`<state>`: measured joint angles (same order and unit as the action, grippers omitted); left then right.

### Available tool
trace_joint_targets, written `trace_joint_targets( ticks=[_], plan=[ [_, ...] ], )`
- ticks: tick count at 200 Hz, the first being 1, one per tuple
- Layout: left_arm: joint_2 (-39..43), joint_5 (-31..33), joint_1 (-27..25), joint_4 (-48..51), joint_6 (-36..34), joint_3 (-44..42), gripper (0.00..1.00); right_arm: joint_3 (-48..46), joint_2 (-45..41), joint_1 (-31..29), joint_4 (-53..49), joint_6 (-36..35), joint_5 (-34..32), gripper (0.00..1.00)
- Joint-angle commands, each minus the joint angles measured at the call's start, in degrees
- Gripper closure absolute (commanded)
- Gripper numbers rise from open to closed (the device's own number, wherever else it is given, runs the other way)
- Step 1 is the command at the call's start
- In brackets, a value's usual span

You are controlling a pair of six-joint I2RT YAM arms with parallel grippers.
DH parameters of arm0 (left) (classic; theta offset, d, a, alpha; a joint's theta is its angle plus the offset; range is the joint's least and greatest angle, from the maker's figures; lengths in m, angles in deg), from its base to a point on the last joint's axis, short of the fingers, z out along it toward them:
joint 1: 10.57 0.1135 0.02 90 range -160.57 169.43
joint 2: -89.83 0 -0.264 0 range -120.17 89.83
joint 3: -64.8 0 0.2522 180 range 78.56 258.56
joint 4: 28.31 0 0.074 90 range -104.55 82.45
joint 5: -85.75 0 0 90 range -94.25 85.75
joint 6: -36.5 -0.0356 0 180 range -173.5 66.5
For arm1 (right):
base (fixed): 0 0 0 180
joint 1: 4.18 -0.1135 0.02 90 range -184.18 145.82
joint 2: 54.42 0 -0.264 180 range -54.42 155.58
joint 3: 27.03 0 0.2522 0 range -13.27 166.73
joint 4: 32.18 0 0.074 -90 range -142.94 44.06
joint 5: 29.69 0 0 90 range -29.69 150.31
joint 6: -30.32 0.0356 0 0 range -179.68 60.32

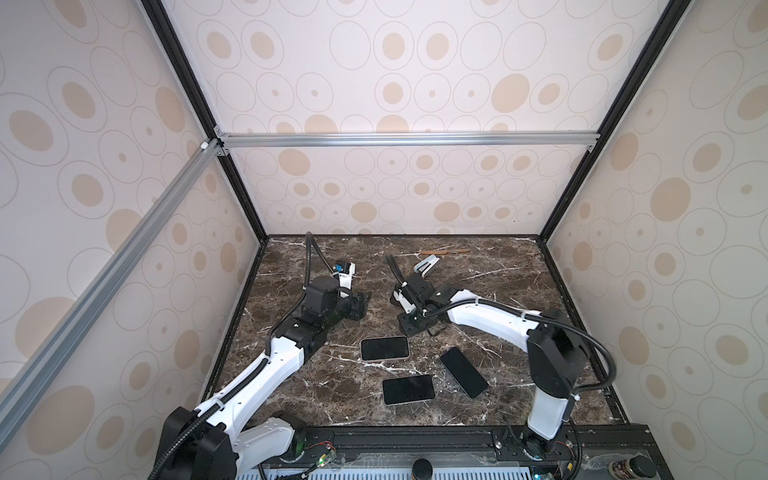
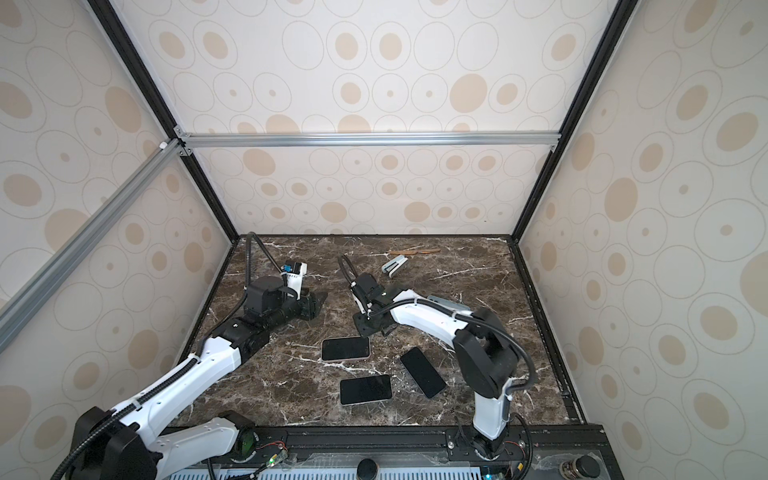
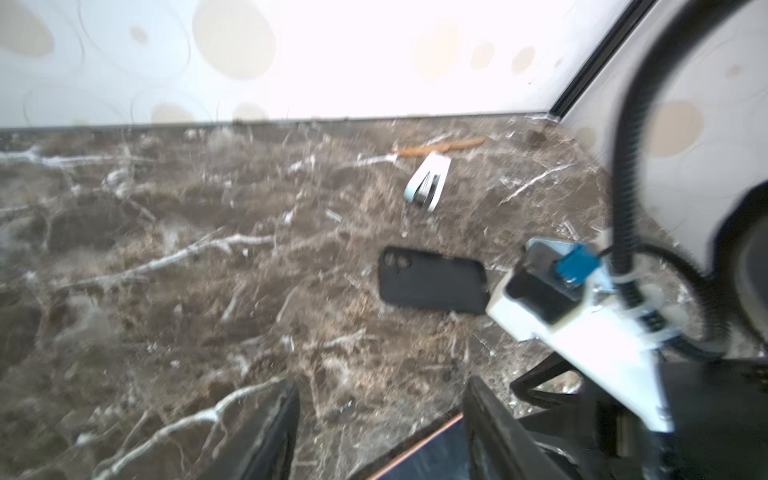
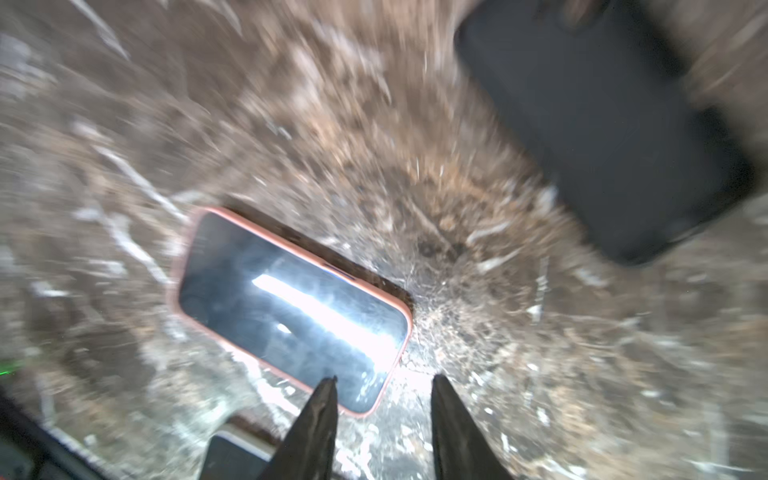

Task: Put the phone into the phone case
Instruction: 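Raise the right gripper away while the left gripper releases the case edge and rises, then lower the left gripper over the pink-cased phone, fingers straddling its width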

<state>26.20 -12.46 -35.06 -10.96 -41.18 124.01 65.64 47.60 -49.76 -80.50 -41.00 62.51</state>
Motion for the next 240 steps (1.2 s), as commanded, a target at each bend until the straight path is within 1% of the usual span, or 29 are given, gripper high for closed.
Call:
trace_joint_targets(
  ticks=[1, 17, 33, 43, 69, 97, 121, 145, 160, 182, 202, 222, 240],
  plan=[
    [2.44, -3.46, -0.38, 3.76, -15.59, 2.4, 0.29, -4.18, -8.46, 1.72, 3.85, -1.52, -4.46, 0.58],
    [4.34, -7.82, -0.69, 2.73, -21.88, 1.78, 0.25, -7.83, -13.54, 2.81, 6.34, -2.96, -6.7, 0.57],
    [5.91, -13.61, -1.07, 2.29, -28.37, 0.84, 0.24, -11.79, -18.33, 3.25, 9.0, -5.54, -8.89, 0.55],
    [6.61, -15.78, -1.7, 2.31, -31.76, 0.36, 0.22, -14.26, -21.1, 3.39, 10.21, -6.76, -10.36, 0.54],
    [7.12, -18.2, -3.34, 2.67, -38.6, -1.08, 0.17, -19.32, -26.5, 3.8, 12.26, -7.71, -12.94, 0.53],
    [4.83, -18.42, -4.61, 2.03, -43.69, -3.26, 0.17, -24.96, -29.99, 3.93, 16.31, -8.36, -12.09, 0.52],
    [2.29, -16.44, -6.07, -0.29, -46.53, -5.76, 0.15, -27.93, -30.74, 4.1, 19.64, -8.69, -12.02, 0.52],
    [0.9, -17.01, -6.27, -5.38, -48.01, -9.29, 0.15, -27.65, -29.39, 4.27, 21.37, -11.6, -9.72, 0.46],
    [0.71, -17.84, -6.28, -8.5, -48.04, -11.21, 0.14, -27.24, -28.15, 4.35, 21.39, -12.66, -10.25, 0.42],
    [0.97, -18.42, -6.21, -10.85, -48.34, -13.64, 0.13, -27.0, -27.26, 4.26, 22.08, -12.01, -12.0, 0.38],
    [0.41, -18.42, -6.48, -10.2, -50.14, -15.15, 0.09, -28.56, -27.95, 4.28, 26.18, -13.5, -10.98, 0.36],
    [-0.94, -16.6, -7.39, -8.19, -52.74, -15.22, 0.08, -30.21, -28.68, 4.27, 30.04, -16.5, -9.08, 0.34],
    [-1.94, -14.51, -8.06, -8.17, -53.06, -15.48, 0.08, -31.14, -29.22, 4.21, 31.74, -17.82, -8.78, 0.34]
  ],
)
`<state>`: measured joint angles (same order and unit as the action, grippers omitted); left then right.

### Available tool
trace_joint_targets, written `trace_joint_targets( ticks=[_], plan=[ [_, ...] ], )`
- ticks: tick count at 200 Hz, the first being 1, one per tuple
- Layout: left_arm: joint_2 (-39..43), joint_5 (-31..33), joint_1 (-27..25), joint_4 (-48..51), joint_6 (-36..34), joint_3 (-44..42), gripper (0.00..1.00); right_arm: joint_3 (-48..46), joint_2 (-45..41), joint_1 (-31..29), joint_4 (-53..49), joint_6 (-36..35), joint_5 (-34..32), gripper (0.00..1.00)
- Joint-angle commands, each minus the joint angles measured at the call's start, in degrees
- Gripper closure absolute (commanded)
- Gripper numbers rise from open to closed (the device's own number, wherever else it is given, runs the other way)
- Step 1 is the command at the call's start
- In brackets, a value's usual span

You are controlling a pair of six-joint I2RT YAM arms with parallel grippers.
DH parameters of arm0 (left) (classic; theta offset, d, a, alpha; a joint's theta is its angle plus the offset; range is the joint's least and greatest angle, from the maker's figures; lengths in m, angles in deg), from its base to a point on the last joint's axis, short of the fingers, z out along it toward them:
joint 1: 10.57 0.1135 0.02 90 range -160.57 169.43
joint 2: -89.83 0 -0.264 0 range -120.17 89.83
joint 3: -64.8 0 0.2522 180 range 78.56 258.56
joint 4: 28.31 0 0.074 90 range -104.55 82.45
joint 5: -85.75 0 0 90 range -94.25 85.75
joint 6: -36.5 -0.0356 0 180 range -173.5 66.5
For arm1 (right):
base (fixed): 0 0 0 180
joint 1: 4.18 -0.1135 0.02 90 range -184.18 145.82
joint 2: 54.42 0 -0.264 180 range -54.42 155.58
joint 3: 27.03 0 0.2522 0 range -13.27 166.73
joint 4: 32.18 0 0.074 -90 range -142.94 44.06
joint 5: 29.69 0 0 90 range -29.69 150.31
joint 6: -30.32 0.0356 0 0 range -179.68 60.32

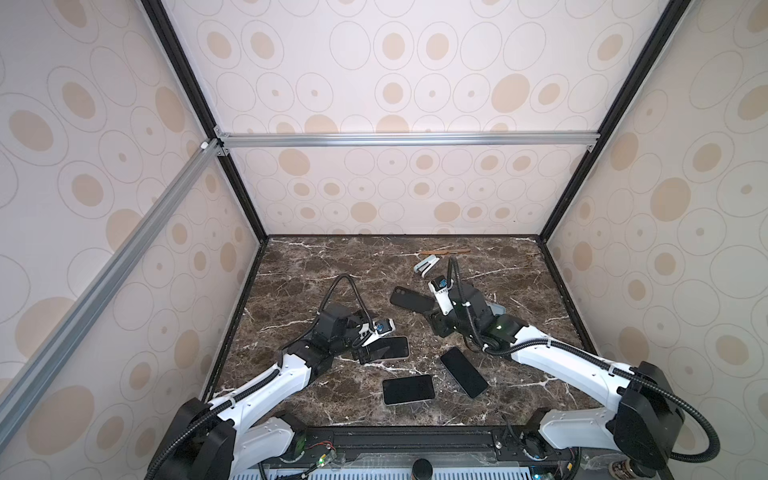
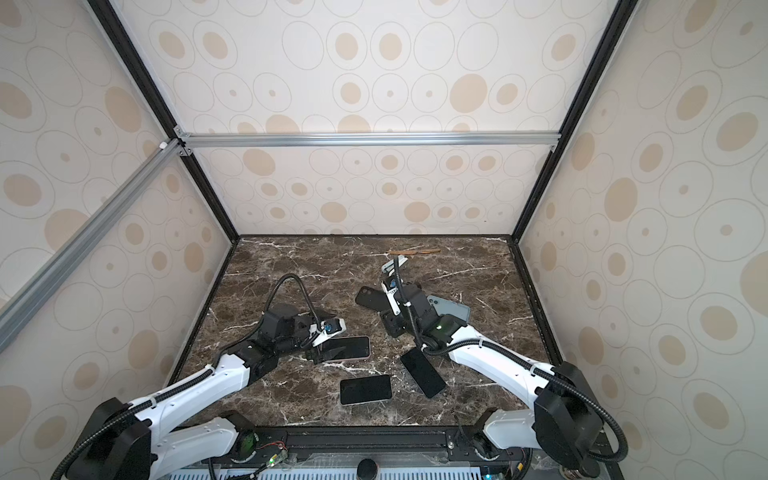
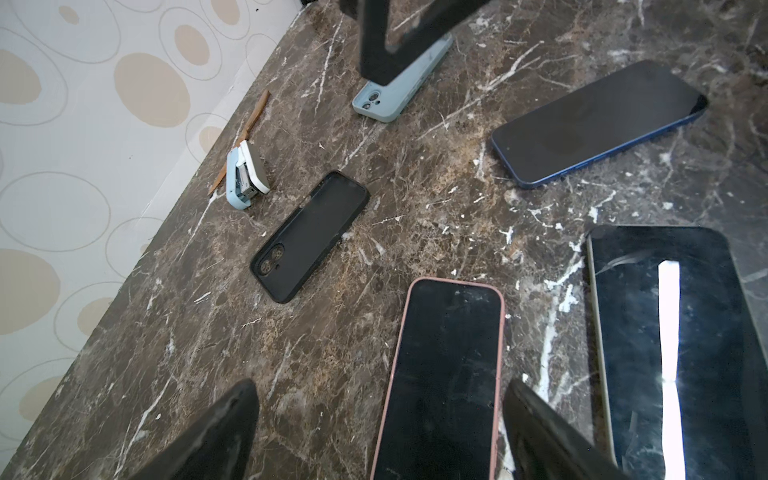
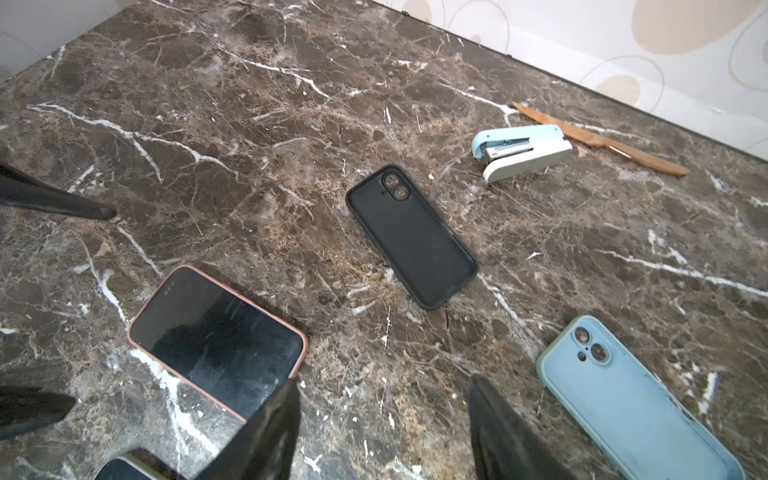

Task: Put the phone into the phone case
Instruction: 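Lower the left gripper over the pink-cased phone, fingers straddling its width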

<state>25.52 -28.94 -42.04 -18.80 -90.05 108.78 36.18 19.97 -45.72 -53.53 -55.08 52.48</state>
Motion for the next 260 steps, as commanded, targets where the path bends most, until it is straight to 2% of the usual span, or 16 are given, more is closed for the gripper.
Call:
trace_joint_targets(
  ticks=[1, 48, 93, 132, 166, 201, 224, 260],
  plan=[
    [-1.3, 1.99, -1.11, -0.32, -4.21, -0.29, 0.08, -1.74, -1.61, 0.15, 4.86, -3.78, 1.25, 0.34],
    [-5.41, 3.98, -2.15, 0.66, -5.25, -0.2, 0.08, -3.38, -1.3, 0.21, 6.99, -1.19, 2.37, 0.33],
    [-11.93, 5.26, -4.27, 1.73, -3.75, 1.88, 0.07, -1.1, -0.82, 0.19, 3.29, 1.8, 1.44, 0.33],
    [-17.4, 5.79, -4.4, 4.39, -2.03, 5.87, 0.08, 0.77, -2.13, 0.21, -0.03, 0.91, 4.07, 0.33],
    [-18.46, 5.82, -4.49, 5.16, -2.79, 5.98, 0.06, -0.3, -2.38, 0.25, 1.0, 0.66, 4.62, 0.33],
    [-19.28, 6.5, -4.54, 8.43, -6.03, 9.32, 0.03, 2.29, -0.94, 0.24, -2.09, -0.66, 3.65, 0.32],
    [-20.31, 5.2, -4.55, 8.78, -8.06, 9.58, 0.02, 2.23, -1.0, 0.25, -2.26, -0.64, 2.67, 0.32],
    [-21.17, 3.16, -4.56, 7.42, -7.26, 8.58, 0.01, 1.31, -1.77, 0.23, -2.32, 0.01, 1.06, 0.32]
  ],
)
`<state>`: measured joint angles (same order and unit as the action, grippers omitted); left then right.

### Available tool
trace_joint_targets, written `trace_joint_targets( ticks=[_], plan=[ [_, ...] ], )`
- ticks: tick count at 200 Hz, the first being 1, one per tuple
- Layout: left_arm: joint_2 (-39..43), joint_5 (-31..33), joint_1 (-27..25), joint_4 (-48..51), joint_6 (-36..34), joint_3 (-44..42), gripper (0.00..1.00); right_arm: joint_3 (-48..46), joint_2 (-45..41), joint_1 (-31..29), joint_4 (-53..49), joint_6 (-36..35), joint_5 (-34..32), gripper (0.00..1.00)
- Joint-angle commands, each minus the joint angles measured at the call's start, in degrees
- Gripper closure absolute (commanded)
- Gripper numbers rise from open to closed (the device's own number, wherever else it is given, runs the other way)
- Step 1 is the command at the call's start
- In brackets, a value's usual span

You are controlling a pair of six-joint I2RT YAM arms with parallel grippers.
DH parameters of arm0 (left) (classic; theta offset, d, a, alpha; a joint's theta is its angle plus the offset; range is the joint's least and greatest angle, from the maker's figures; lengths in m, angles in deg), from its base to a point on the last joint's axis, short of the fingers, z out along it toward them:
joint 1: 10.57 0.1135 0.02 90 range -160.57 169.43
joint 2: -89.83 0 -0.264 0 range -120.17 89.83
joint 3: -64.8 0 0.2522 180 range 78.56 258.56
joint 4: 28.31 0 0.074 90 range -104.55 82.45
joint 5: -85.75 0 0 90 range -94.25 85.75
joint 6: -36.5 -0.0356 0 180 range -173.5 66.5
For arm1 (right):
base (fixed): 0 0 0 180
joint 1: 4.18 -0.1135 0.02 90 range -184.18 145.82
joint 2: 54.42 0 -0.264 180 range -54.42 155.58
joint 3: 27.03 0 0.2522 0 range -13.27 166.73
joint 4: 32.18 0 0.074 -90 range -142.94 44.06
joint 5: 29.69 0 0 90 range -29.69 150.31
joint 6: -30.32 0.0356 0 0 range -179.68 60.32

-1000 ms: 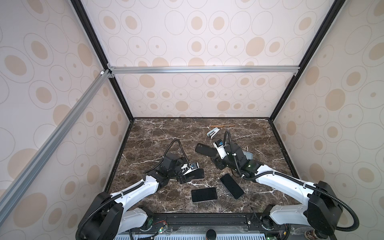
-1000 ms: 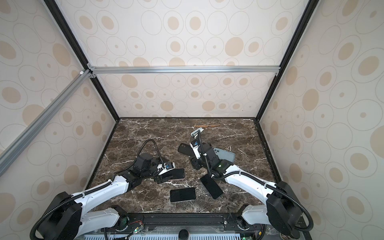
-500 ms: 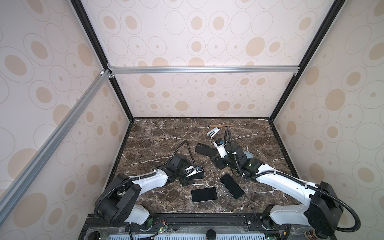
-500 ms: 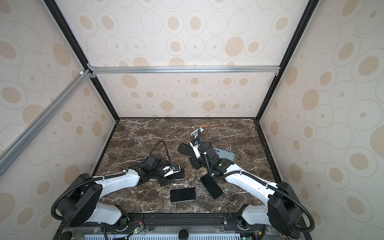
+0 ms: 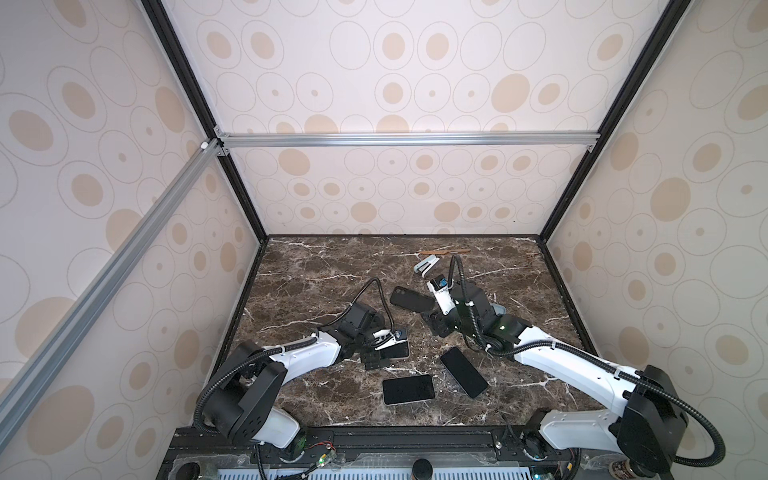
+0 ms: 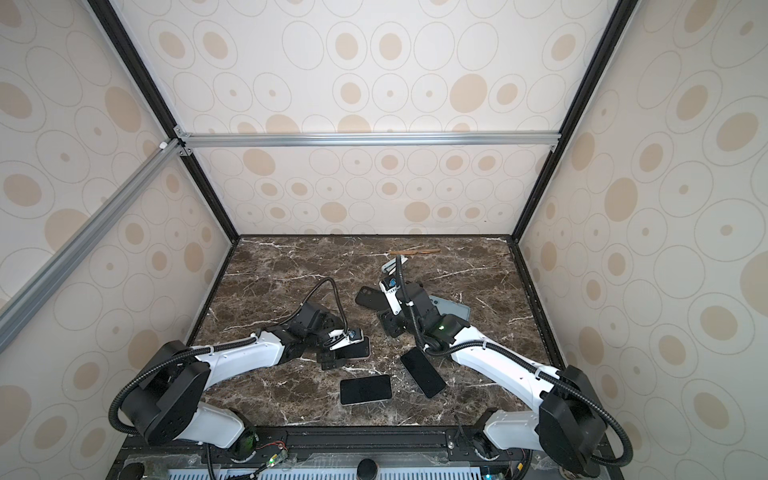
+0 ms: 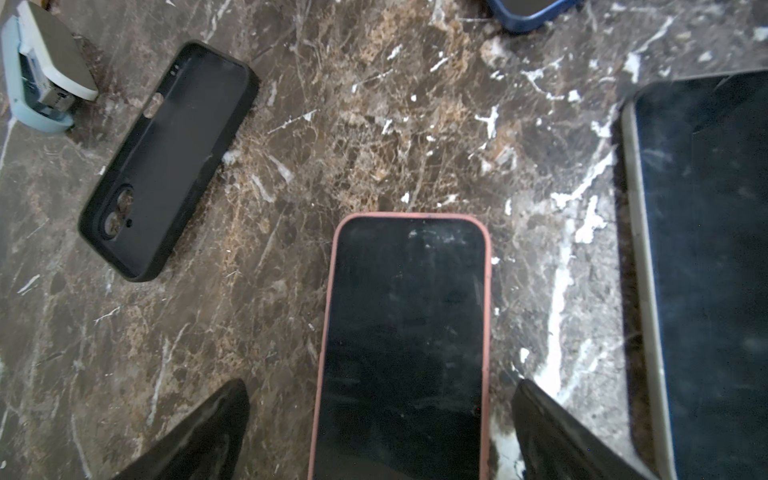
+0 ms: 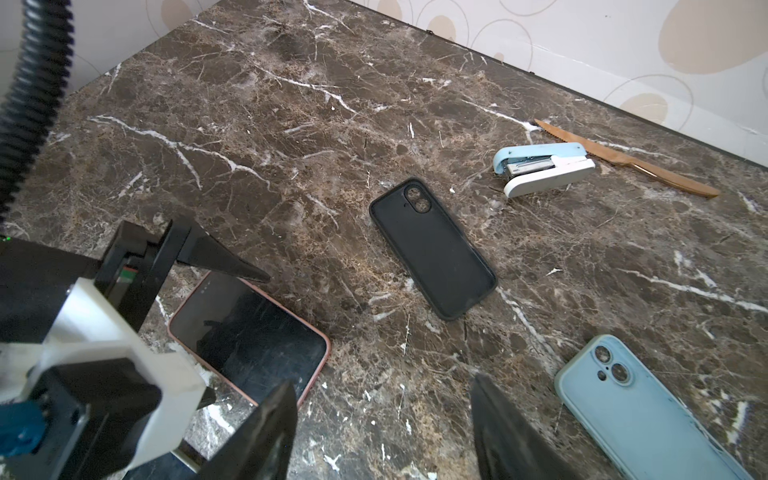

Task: Put the phone into the phone case
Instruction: 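Lower the left gripper over the pink-cased phone, fingers straddling its width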

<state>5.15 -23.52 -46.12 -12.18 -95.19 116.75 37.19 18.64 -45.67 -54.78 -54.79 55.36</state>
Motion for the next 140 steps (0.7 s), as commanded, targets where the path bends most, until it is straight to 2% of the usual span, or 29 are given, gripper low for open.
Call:
trace_joint_targets(
  ticks=[1, 42, 100, 140],
  plan=[
    [-0.82, -2.26, -0.43, 0.8, -2.15, 0.58, 0.01, 0.28, -0.4, 0.19, -1.08, -0.29, -1.87, 0.32],
    [-4.7, 0.36, -0.43, 2.81, -1.62, 2.57, 0.01, -0.48, -2.61, 0.13, -2.85, 1.4, -3.84, 0.32],
    [-9.59, 3.91, -0.23, 8.09, 0.02, 5.62, 0.03, -1.51, -3.41, 0.23, -2.3, 2.16, -2.01, 0.32],
    [-12.06, 3.55, 0.8, 13.9, 0.23, 7.64, 0.11, -1.22, -2.43, 0.17, -1.82, 2.06, -1.55, 0.32]
  ],
)
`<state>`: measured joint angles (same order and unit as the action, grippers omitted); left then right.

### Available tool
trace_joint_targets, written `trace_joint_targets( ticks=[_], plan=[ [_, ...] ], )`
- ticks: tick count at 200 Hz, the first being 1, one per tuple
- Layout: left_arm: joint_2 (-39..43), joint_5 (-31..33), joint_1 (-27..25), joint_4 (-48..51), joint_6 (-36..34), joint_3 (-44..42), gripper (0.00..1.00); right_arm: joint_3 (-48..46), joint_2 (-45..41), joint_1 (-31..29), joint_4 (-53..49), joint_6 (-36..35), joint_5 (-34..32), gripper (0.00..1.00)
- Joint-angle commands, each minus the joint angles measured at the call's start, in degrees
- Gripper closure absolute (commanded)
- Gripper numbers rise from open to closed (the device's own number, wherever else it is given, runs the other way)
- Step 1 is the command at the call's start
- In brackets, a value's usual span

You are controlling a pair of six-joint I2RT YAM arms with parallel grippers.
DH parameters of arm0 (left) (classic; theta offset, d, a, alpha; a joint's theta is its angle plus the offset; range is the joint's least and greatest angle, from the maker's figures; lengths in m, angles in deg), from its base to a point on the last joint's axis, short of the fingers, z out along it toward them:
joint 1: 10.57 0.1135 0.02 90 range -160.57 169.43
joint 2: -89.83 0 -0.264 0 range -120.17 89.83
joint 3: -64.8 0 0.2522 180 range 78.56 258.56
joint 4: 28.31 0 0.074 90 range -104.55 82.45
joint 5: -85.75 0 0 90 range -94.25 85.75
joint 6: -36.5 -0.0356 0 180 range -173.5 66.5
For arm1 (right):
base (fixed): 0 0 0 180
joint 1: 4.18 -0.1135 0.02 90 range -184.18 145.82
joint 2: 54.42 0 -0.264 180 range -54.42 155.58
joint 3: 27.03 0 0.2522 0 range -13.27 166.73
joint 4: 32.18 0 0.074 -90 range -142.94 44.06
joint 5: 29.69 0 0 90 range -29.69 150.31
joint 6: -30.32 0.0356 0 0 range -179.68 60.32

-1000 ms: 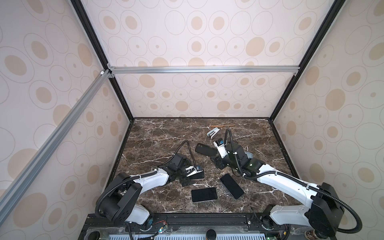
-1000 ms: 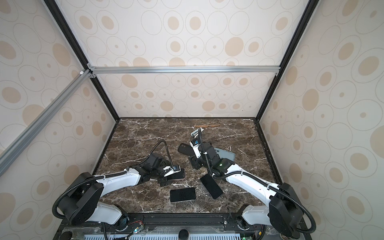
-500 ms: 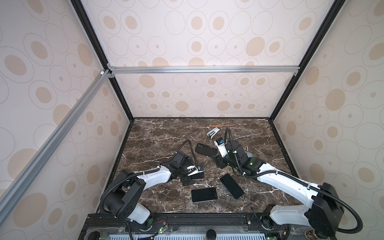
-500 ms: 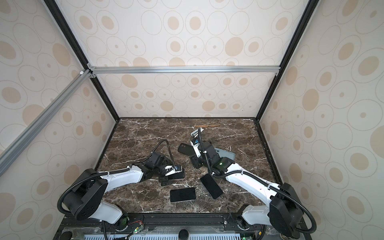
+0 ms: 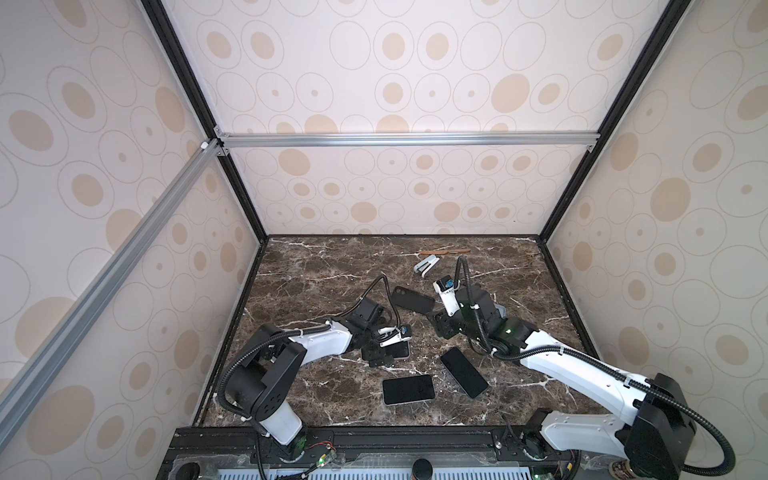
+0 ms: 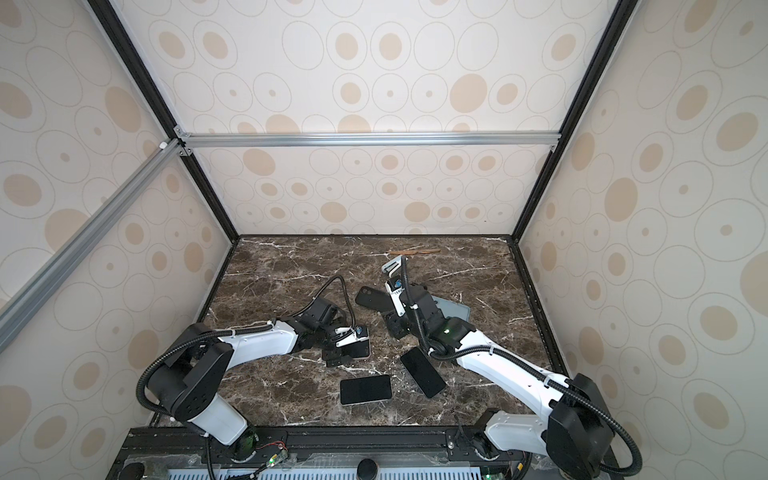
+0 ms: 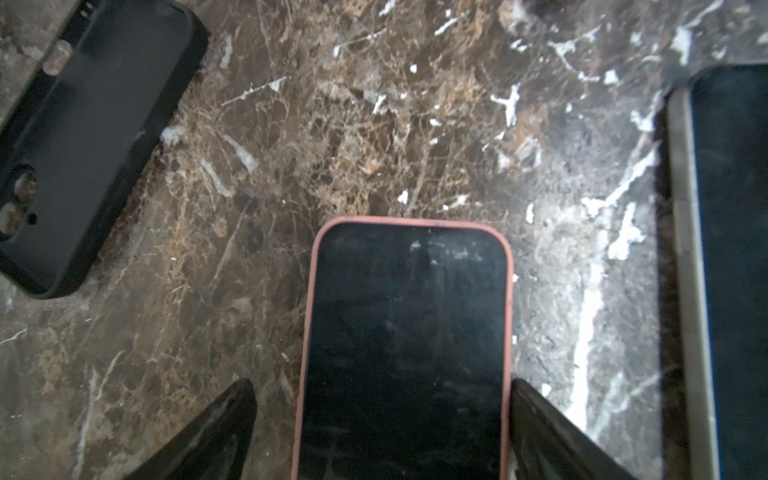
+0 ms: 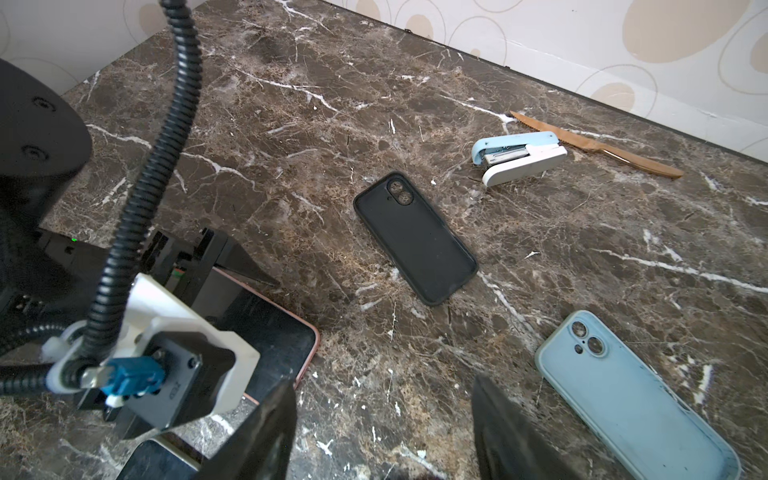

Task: Put the phone into the phone case
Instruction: 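Lower the left gripper over the pink-cased phone, fingers straddling its width, then close the left gripper on the pink-cased phone and lift it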

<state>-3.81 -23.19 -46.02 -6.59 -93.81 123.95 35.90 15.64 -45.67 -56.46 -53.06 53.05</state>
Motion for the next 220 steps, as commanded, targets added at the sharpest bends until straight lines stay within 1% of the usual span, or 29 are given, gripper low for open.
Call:
trace_joint_targets(
  ticks=[1, 58, 90, 119, 131, 140, 187, 220],
  plan=[
    [-3.15, 3.26, 0.71, 8.43, -1.11, 0.47, 0.11, 0.17, 0.59, 0.16, -0.18, 0.33, 0.76, 0.32],
    [-5.39, 3.04, 3.0, 13.36, 0.64, 2.37, 0.2, 0.76, 2.24, 0.17, -0.37, 0.32, 0.85, 0.32],
    [-7.52, 3.04, 3.62, 15.2, 1.64, 3.04, 0.24, 0.46, 2.8, 0.19, -0.12, 1.16, 0.97, 0.32],
    [-9.27, 6.34, 3.88, 15.15, 2.67, 3.34, 0.23, 0.18, 3.24, 0.17, 0.15, 1.65, 1.2, 0.32],
    [-9.32, 6.5, 4.12, 14.9, 3.38, 3.81, 0.17, 0.24, 3.43, 0.2, 0.15, 1.74, 1.34, 0.32],
    [-9.27, 6.88, 4.27, 14.63, 3.96, 4.0, 0.15, 0.36, 3.55, 0.18, 0.24, 1.73, 1.36, 0.32],
    [-9.08, 6.02, 5.05, 17.11, 5.12, 4.89, 0.18, 0.56, 4.3, 0.2, 0.26, 1.99, 1.73, 0.32],
    [-9.07, 5.29, 5.29, 18.83, 5.26, 4.93, 0.24, 0.66, 4.69, 0.18, 0.07, 1.94, 1.56, 0.32]
  ],
)
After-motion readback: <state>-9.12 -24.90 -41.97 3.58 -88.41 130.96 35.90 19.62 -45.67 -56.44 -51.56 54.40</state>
